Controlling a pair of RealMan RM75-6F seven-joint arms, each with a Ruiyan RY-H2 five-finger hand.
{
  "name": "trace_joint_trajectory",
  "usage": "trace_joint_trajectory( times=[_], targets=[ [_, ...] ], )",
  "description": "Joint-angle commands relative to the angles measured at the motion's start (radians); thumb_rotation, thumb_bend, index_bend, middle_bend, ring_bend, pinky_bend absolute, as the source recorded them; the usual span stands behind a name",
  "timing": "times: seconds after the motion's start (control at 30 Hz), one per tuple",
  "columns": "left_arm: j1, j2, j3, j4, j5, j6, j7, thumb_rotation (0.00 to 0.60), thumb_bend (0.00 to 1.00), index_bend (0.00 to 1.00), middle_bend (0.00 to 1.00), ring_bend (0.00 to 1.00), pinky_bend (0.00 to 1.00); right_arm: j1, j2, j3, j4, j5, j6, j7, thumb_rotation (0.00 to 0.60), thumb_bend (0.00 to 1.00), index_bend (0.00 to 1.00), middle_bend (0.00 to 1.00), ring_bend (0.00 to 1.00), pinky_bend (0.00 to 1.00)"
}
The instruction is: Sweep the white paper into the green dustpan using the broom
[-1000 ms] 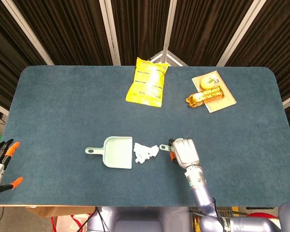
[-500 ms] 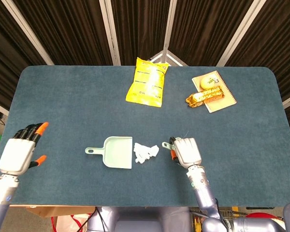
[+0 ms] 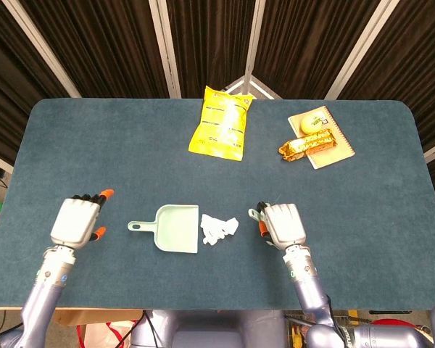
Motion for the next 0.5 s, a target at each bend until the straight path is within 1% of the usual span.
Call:
trace_joint_trajectory(
  times=[0.03,0.1,0.17,0.33,0.5],
  targets=[
    [-0.047,-0.062,-0.014,-0.006,-0.097,-0.023,0.075,0.6,0.2,0.4,0.84,0.86,0.89,-0.002,0.005,-0.005,-0.005,-0.003,0.004,0.002,0.6,0.52,0.78,0.9,0.92,0.86],
    [-0.066,-0.089,-0.019,-0.007,-0.148,-0.021,0.116,0.6,0.21,0.42,0.91,0.93,0.97,-0.002,0.009,-0.008,-0.009,-0.007,0.005,0.002,0.6,0.52,0.78,0.9,0.92,0.86],
    [-0.078,-0.107,-0.021,-0.009,-0.189,-0.014,0.146,0.6,0.22,0.43,0.96,0.97,1.0,0.0,0.012,-0.007,-0.01,-0.007,0.004,0.002,0.6,0.52,0.78,0.9,0.92,0.86],
    [-0.11,-0.143,-0.029,-0.009,-0.316,-0.004,0.203,0.6,0.25,0.43,1.0,1.0,1.0,0.002,0.015,-0.013,-0.019,-0.01,0.009,-0.003,0.6,0.52,0.78,0.9,0.92,0.86],
    [-0.146,-0.176,-0.048,0.0,-0.422,0.003,0.21,0.6,0.29,0.44,1.0,1.0,1.0,0.003,0.012,-0.019,-0.021,-0.008,0.013,-0.007,0.6,0.52,0.78,0.9,0.92,0.86]
  ],
)
